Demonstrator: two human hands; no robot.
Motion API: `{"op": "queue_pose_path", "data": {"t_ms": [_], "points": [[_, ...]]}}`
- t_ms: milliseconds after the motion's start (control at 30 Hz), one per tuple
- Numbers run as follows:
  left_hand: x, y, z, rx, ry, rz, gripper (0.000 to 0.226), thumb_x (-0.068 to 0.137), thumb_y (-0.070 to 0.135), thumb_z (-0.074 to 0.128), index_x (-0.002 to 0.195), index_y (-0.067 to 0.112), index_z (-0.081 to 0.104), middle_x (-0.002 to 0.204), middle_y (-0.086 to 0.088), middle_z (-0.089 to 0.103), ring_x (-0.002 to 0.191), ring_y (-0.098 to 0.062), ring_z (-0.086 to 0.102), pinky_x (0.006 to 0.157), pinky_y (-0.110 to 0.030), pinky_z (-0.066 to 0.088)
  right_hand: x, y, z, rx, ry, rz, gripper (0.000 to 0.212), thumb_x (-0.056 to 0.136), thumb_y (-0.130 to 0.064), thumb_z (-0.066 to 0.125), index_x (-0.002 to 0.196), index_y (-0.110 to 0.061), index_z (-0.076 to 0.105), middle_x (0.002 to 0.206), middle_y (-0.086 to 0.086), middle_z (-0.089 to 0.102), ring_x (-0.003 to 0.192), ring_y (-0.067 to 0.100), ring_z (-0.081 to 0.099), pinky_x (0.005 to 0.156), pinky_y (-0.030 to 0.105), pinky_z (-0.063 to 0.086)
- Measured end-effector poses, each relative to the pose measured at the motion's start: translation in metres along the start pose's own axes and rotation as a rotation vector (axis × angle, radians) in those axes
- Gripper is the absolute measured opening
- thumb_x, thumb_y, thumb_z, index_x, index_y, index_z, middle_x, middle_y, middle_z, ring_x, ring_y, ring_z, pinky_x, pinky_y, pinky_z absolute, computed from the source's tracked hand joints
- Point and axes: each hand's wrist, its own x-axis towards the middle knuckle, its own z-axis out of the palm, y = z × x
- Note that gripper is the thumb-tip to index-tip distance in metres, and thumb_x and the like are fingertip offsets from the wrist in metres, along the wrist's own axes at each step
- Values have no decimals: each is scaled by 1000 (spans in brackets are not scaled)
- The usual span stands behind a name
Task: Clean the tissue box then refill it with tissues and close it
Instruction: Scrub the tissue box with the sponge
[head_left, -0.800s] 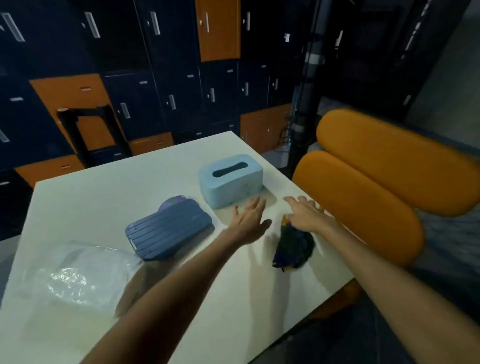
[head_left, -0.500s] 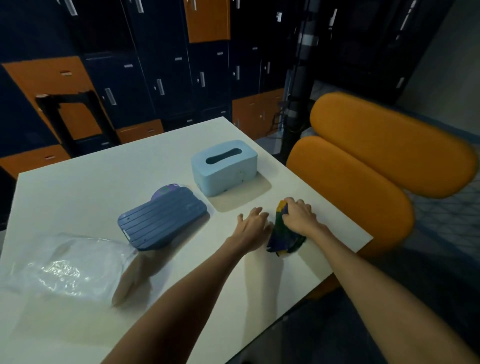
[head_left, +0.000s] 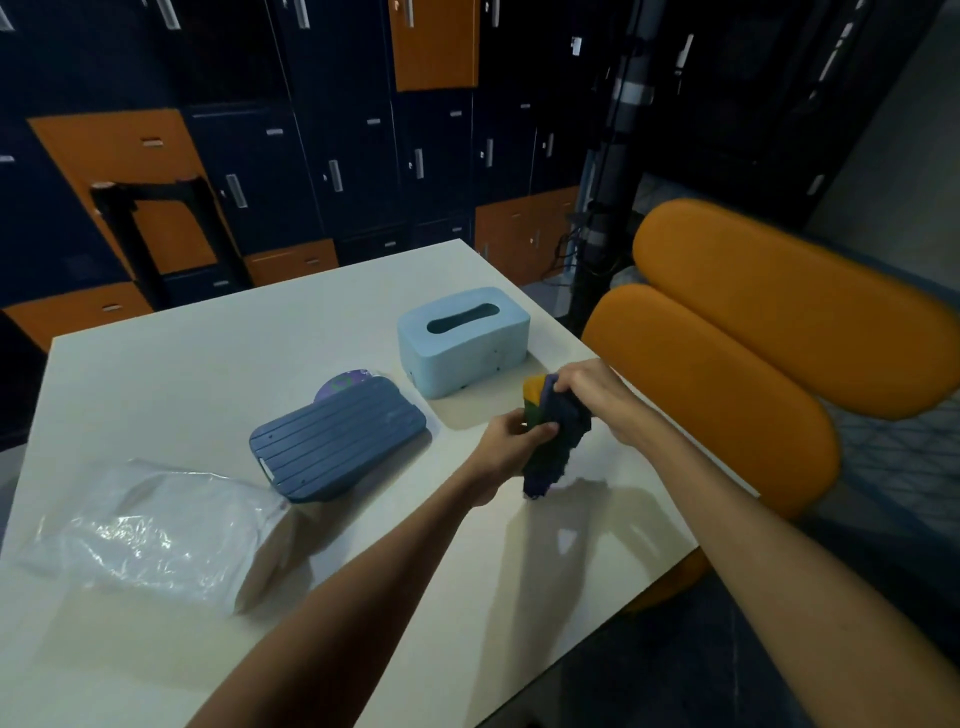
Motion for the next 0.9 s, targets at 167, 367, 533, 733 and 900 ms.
{"op": "queue_pose_path", "data": {"t_ms": [167, 367, 533, 733, 900], "points": [[13, 29, -6, -180, 111, 115, 28, 97, 16, 55, 122, 4, 58, 116, -16, 67, 102, -25, 67, 73, -32, 59, 18, -27, 2, 24, -40, -282, 22, 94, -15, 51, 114, -19, 58, 109, 2, 60, 106, 20, 55, 80, 29, 47], [50, 75, -11, -186, 256, 261, 27, 95, 13, 57, 121, 6, 57, 111, -13, 69, 100, -23, 69, 84, -38, 58, 53, -50, 4, 136, -67, -576, 41, 90, -41, 59, 127, -53, 47, 136, -5, 45, 123, 9, 43, 100, 27, 39], [89, 102, -11, -30, 328, 329, 34, 92, 7, 58, 126, 8, 53, 113, -11, 66, 103, -20, 66, 84, -30, 57, 99, -67, -3, 127, -57, -606, 26, 88, -37, 65, 112, -27, 64, 107, -4, 63, 103, 12, 59, 89, 27, 48], [111, 107, -49, 306, 435, 260, 50, 88, 25, 68, 134, 14, 51, 131, -7, 56, 117, -19, 58, 93, -28, 51, 176, -77, -20, 194, -136, -505, 31, 88, -24, 67, 117, -14, 65, 100, 0, 65, 99, 16, 59, 87, 30, 48], [109, 82, -112, 688, 540, 58, 118, 61, 63, 75, 153, 22, 14, 151, -6, 26, 134, -24, 32, 111, -42, 33, 233, -74, -7, 101, -216, -427, 31, 92, -27, 62, 120, -13, 63, 102, 3, 64, 105, 21, 59, 87, 33, 47]]}}
